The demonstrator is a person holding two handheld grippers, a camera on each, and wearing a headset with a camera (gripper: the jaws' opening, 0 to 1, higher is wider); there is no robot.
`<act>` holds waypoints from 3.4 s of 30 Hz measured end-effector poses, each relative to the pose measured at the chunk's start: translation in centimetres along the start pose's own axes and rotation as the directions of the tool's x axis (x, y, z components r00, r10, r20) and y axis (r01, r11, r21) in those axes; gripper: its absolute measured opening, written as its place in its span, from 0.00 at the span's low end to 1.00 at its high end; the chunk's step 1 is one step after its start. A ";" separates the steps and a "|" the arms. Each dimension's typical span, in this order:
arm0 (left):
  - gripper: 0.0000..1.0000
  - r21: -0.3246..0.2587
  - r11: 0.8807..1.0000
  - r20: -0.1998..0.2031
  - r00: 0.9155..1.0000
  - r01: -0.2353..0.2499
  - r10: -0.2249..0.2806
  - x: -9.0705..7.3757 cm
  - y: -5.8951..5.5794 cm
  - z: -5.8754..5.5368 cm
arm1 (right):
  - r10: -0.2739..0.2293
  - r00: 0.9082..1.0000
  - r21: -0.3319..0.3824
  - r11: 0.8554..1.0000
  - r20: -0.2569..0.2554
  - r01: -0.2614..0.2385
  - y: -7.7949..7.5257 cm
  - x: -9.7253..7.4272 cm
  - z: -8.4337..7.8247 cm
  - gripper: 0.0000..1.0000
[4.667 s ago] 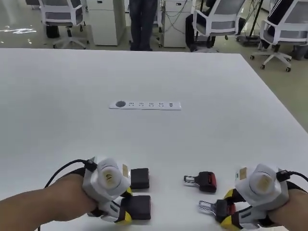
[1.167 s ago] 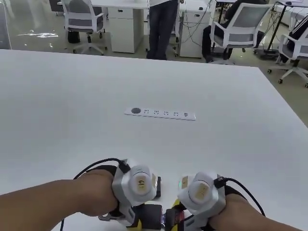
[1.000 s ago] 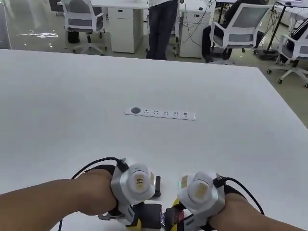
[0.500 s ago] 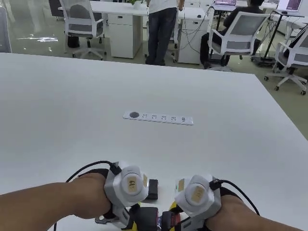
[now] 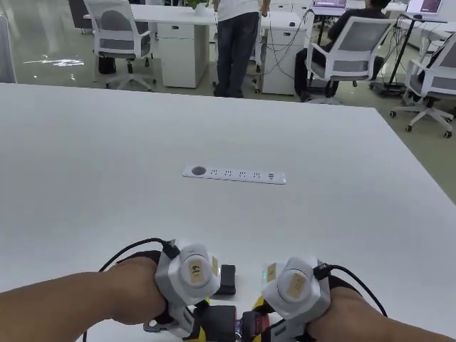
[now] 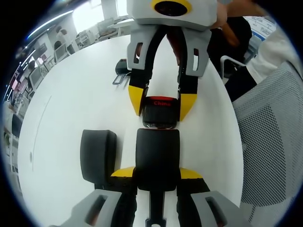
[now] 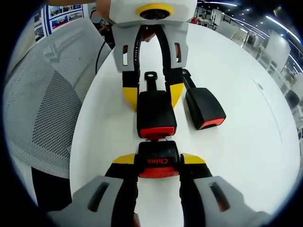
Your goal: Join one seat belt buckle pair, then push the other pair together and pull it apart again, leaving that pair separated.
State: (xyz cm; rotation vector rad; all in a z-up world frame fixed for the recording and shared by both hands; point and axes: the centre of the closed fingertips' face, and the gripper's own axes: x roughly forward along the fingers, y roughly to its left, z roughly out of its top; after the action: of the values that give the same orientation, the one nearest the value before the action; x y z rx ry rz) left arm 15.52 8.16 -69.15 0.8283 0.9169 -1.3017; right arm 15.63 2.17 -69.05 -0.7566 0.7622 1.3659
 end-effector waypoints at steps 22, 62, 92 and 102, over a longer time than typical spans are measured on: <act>0.39 -0.036 0.999 0.001 1.000 -0.007 0.007 -0.7 0.5 -1.0 | -0.006 1.000 0.015 1.000 0.013 0.006 0.3 -0.6 0.3 0.34; 0.42 0.007 0.993 0.026 0.993 -0.114 0.114 -2.8 8.6 -0.6 | -0.142 0.984 0.094 0.984 -0.107 0.153 -9.2 -7.9 -8.3 0.35; 0.32 0.044 0.999 0.028 0.999 -0.027 0.026 0.2 8.9 0.0 | -0.009 0.986 0.055 0.998 -0.169 0.018 -9.0 -6.3 -10.2 0.32; 0.32 -0.003 1.000 0.000 1.000 -0.019 0.019 0.2 8.7 0.0 | -0.016 0.980 0.029 0.999 -0.198 0.022 -8.7 -5.8 -9.5 0.32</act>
State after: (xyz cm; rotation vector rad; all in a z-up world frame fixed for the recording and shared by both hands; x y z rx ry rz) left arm 24.14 8.89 -69.34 0.8322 0.9086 -1.2837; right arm 23.66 -9.43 -69.26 -0.8816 0.9279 1.2705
